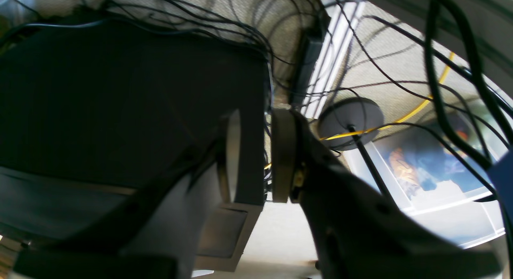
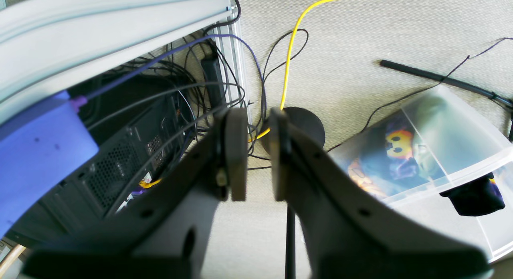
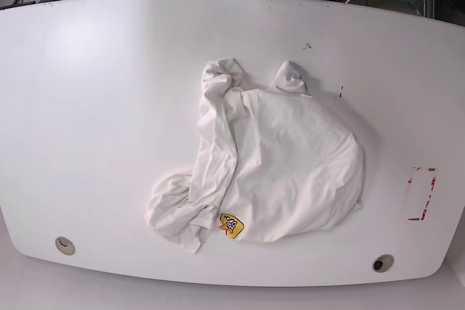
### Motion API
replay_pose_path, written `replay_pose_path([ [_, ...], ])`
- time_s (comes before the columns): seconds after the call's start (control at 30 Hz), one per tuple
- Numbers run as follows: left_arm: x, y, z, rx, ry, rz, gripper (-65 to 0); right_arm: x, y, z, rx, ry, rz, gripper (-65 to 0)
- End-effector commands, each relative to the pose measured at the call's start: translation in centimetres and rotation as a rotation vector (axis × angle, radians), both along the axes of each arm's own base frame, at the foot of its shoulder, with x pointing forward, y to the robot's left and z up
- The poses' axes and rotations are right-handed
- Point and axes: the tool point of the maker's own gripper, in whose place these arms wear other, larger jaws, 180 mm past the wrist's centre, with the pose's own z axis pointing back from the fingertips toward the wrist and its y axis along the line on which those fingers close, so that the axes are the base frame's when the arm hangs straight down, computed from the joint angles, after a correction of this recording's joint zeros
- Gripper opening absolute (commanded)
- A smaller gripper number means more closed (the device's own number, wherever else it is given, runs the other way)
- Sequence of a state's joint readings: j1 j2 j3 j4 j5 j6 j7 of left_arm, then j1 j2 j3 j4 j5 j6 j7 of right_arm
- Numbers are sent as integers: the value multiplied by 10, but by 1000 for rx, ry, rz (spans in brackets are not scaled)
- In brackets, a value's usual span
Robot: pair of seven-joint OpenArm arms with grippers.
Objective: Layout the t-shirt on the table in an organized manner, then fold the t-shirt properly
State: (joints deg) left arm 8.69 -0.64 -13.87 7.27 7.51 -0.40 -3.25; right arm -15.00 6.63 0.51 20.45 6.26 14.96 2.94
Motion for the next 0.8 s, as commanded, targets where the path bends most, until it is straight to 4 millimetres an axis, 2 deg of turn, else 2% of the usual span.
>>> replay_pose_path([
  [0.0,14,7,1,15,-46,-12,-533,0,-1,1,2,-10,-3,-556],
  [0.33,17,8,1,20,-54,-15,-531,-1,0,1,4,-5,-3,-558],
  [0.77,10,7,1,19,-47,-16,-527,-3,0,1,4,1,-2,-560],
])
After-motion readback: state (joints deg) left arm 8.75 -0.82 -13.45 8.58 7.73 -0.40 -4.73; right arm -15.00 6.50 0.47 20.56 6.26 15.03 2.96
